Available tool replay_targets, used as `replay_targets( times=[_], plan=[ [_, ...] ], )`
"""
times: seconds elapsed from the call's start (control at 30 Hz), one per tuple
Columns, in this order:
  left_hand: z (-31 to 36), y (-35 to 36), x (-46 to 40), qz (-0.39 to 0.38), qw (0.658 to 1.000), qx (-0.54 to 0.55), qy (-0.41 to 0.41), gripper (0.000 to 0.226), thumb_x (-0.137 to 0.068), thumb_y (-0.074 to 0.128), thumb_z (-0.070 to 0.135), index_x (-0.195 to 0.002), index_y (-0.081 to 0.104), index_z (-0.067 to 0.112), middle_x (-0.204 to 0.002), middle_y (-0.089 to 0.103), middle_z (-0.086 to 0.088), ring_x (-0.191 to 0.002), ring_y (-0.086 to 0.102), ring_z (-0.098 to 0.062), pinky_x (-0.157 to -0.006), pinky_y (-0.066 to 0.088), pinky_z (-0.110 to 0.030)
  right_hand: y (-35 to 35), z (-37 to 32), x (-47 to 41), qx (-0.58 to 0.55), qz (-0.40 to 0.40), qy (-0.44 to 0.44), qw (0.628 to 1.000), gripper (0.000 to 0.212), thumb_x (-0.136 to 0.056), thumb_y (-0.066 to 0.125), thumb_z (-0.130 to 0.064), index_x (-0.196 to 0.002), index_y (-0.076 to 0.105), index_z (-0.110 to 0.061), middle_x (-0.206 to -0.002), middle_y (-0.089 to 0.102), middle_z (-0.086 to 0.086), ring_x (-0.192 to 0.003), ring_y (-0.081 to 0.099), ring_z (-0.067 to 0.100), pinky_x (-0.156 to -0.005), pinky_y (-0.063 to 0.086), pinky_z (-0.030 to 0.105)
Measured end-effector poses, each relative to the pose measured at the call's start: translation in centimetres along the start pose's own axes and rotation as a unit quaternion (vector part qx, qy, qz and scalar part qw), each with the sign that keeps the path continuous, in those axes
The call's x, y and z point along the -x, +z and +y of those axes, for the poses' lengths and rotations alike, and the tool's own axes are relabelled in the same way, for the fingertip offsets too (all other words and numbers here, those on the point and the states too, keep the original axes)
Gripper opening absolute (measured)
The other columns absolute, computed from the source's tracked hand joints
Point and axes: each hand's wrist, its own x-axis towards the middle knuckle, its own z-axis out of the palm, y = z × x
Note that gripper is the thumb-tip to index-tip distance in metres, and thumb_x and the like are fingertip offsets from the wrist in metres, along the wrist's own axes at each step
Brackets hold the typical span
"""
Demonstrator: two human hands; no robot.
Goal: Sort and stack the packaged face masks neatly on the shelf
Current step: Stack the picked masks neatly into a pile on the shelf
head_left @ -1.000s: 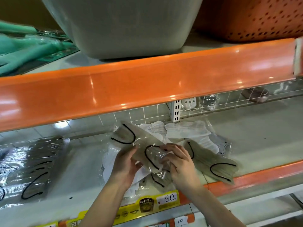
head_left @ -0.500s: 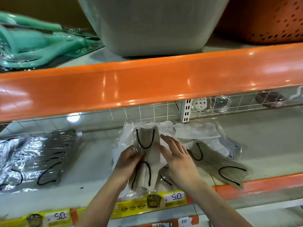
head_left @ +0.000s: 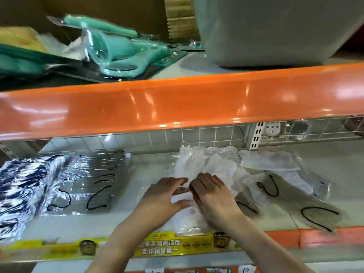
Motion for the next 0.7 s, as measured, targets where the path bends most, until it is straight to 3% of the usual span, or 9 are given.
replay_targets(
  times=[0.07,0.13,0.2,0.27,0.37,0.53,0.63,0.7],
  plan=[
    [-1.5,-0.9,0.6,0.047,0.988,-0.124,0.086,0.037,-0.085,0.063,0.037,-0.121,0.060,0.035,-0.115,0.063,0.013,-0.105,0.060,-0.009,-0.086,0.048,-0.030,0.7,-1.6,-1.0,-0.002,0.013,0.003,1.000,0.013,-0.070,0.068,-0.009,-0.079,0.060,-0.013,-0.077,0.055,0.003,-0.068,0.055,0.024,-0.056,0.046,0.033],
    [-3.7,-1.9,1.2,0.102,0.970,-0.174,0.133,0.021,-0.078,0.061,0.024,-0.095,0.070,0.032,-0.087,0.070,0.011,-0.075,0.067,-0.015,-0.060,0.051,-0.026,1.6,-3.3,-2.0,-0.009,0.023,0.008,1.000,0.014,-0.069,0.069,-0.007,-0.079,0.062,-0.014,-0.077,0.056,0.002,-0.067,0.055,0.023,-0.057,0.047,0.033],
    [-6.5,-2.9,2.3,0.160,0.954,-0.204,0.147,0.024,-0.066,0.063,0.010,-0.080,0.072,0.026,-0.071,0.069,0.007,-0.060,0.065,-0.018,-0.050,0.049,-0.024,2.4,-5.3,-3.0,-0.023,0.018,0.008,1.000,0.024,-0.063,0.073,-0.002,-0.082,0.065,-0.015,-0.080,0.060,0.001,-0.067,0.057,0.022,-0.058,0.046,0.031],
    [-8.1,-4.0,3.3,0.186,0.949,-0.211,0.145,0.026,-0.064,0.058,0.006,-0.077,0.073,0.022,-0.070,0.069,0.005,-0.060,0.066,-0.019,-0.052,0.052,-0.026,3.0,-6.8,-3.5,-0.040,-0.009,0.009,0.999,0.037,-0.057,0.077,0.001,-0.088,0.067,-0.016,-0.082,0.064,0.000,-0.065,0.060,0.021,-0.057,0.047,0.028],
    [-11.0,-5.7,4.9,0.205,0.943,-0.215,0.151,0.033,-0.070,0.047,0.011,-0.080,0.077,0.020,-0.085,0.074,0.005,-0.078,0.071,-0.016,-0.066,0.055,-0.029,4.4,-9.1,-4.4,-0.062,-0.051,0.001,0.997,0.045,-0.058,0.072,0.002,-0.099,0.069,-0.017,-0.087,0.068,-0.001,-0.068,0.065,0.022,-0.055,0.050,0.026],
    [-16.5,-8.1,6.8,0.251,0.930,-0.218,0.157,0.031,-0.074,0.048,0.010,-0.084,0.077,0.018,-0.094,0.073,0.004,-0.094,0.068,-0.019,-0.079,0.050,-0.032,6.7,-13.5,-6.3,-0.089,-0.088,-0.001,0.992,0.064,-0.046,0.074,0.002,-0.106,0.070,-0.021,-0.095,0.072,-0.003,-0.077,0.069,0.018,-0.058,0.054,0.025],
    [-19.6,-9.1,8.1,0.281,0.919,-0.232,0.150,0.032,-0.076,0.048,0.010,-0.085,0.077,0.020,-0.096,0.073,0.006,-0.099,0.063,-0.020,-0.082,0.042,-0.033,8.6,-16.0,-7.2,-0.117,-0.078,-0.008,0.990,0.058,-0.058,0.063,-0.003,-0.112,0.065,-0.023,-0.102,0.071,-0.003,-0.086,0.068,0.019,-0.071,0.055,0.027],
    [-21.4,-9.8,8.9,0.296,0.914,-0.239,0.143,0.033,-0.077,0.047,0.010,-0.087,0.077,0.021,-0.097,0.073,0.006,-0.099,0.064,-0.021,-0.082,0.041,-0.034,9.5,-17.6,-7.8,-0.118,-0.062,-0.012,0.991,0.056,-0.061,0.068,-0.005,-0.114,0.066,-0.024,-0.107,0.070,-0.005,-0.094,0.067,0.016,-0.083,0.049,0.026]
  ],
)
